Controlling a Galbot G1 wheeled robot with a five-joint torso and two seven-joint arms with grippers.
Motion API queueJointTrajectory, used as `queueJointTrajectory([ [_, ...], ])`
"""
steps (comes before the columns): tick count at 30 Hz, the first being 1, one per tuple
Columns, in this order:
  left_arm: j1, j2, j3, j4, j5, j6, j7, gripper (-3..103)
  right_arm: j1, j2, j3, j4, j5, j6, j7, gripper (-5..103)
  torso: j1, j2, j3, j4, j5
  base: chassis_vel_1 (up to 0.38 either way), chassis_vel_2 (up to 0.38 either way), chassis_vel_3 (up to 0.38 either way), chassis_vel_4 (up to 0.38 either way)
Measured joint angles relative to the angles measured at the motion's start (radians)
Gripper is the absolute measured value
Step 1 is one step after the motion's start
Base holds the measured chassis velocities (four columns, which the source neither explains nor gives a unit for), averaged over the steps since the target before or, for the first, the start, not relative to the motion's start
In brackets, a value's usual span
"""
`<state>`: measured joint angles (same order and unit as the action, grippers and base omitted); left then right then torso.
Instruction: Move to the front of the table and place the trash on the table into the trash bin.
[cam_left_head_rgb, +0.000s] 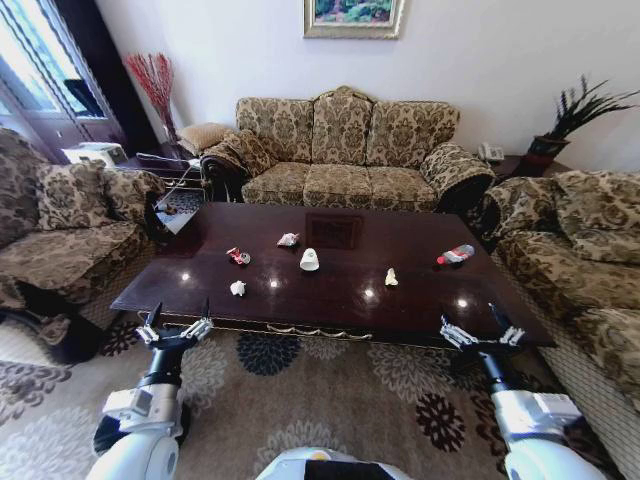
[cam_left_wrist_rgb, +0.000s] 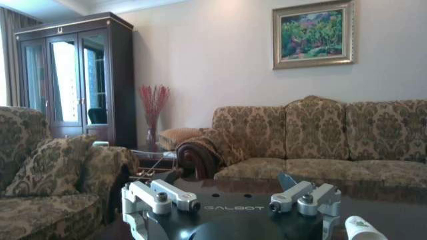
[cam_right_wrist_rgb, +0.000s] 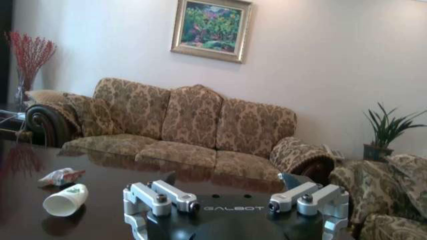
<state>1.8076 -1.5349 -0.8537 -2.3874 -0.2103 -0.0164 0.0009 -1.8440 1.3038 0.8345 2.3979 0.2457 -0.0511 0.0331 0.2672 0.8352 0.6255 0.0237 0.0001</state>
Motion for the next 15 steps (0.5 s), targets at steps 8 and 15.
queueJointTrajectory([
  [8,-0.007,0.001,0.001,-0.001,0.0,0.009,0.0,100,0.001,-0.002,-0.005,0.0,-0.023,-0.002,-0.001,100,0.0,0.0,0.0,-0.0001,0.0,0.149,0.132,-0.13,-0.129],
  [15,-0.018,0.004,0.006,0.005,0.0,0.013,0.0,100,0.003,-0.003,-0.009,-0.001,-0.038,-0.004,-0.003,100,0.0,0.0,0.0,-0.0001,-0.0001,0.282,0.265,-0.277,-0.27],
])
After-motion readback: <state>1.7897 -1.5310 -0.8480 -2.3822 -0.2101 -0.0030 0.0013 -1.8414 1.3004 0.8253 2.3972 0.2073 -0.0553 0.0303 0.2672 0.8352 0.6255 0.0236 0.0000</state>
